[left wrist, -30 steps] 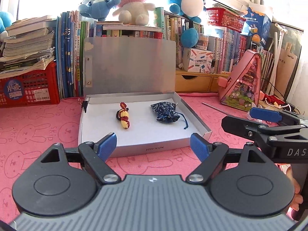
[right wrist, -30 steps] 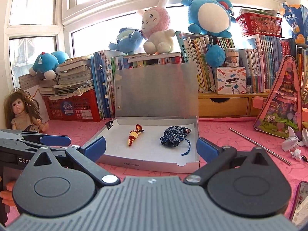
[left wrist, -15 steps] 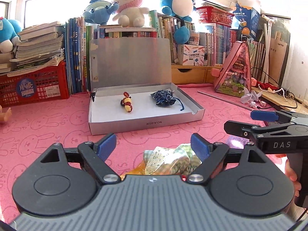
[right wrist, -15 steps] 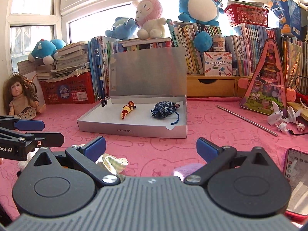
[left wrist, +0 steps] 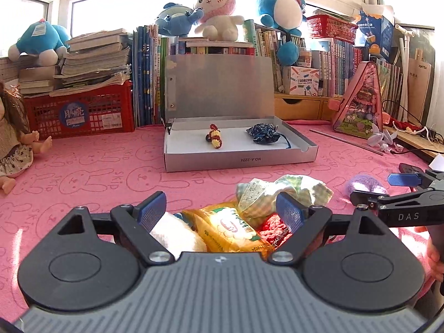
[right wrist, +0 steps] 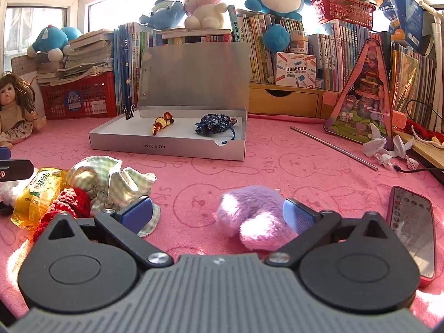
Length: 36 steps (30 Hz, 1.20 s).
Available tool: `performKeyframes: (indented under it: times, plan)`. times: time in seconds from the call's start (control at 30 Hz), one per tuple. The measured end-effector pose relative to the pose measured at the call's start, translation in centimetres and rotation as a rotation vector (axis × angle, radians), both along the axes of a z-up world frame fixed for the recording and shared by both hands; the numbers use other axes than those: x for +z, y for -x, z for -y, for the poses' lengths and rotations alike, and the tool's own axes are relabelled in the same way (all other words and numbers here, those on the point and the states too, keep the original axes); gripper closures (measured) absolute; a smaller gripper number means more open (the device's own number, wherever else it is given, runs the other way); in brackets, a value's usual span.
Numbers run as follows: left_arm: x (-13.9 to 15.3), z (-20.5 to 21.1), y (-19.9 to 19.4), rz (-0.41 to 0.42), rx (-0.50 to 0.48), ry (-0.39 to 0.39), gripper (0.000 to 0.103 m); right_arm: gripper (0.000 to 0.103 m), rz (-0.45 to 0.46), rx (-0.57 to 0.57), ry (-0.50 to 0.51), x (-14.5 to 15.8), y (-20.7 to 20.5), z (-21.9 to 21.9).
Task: Organize objects
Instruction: 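Withdraw both open tools from the box back toward the toys, then approach the white plush with the left tool while the right tool approaches the lilac plush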
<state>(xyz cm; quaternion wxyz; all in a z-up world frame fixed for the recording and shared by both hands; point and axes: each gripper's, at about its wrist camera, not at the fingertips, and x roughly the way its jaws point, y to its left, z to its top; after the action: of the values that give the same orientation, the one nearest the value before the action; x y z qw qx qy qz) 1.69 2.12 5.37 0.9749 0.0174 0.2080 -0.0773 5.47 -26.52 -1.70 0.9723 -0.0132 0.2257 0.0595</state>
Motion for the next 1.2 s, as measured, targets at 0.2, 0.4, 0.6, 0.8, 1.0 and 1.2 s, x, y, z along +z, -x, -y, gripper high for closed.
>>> performKeyframes:
  times: [0.2,0.4,0.6,0.8,1.0,1.2]
  plan:
    - [-0.6,-1.2,0.5,0.001,0.048,-0.043,0.012,0.000,-0.007,-0.033,0.015,-0.5,-0.4,0.3]
    - [-1.2,-2.0,0.4,-0.008,0.094,-0.067,0.012,0.000,-0.029,-0.060,0.013,-1.1,-0.9,0.7]
    - [-2.2,-2.6,-0.2,-0.034,0.120,-0.072,0.012,0.000,-0.071,-0.068,0.002,-1.4,-1.7,0.7]
    - [-3.3,-3.0,-0.6,-0.059,0.147,-0.077,0.012,0.000,-0.113,-0.074,-0.007,-1.7,-2.2,0.8]
    - [-3.9,-3.3,-0.7,-0.063,0.143,-0.061,0.012,0.000,-0.153,-0.107,-0.035,-2.0,-2.7,1.2]
    - [-4.2,-3.4,-0.9,-0.065,0.149,-0.063,0.012,0.000,-0.182,-0.125,-0.046,-2.2,-3.0,1.5]
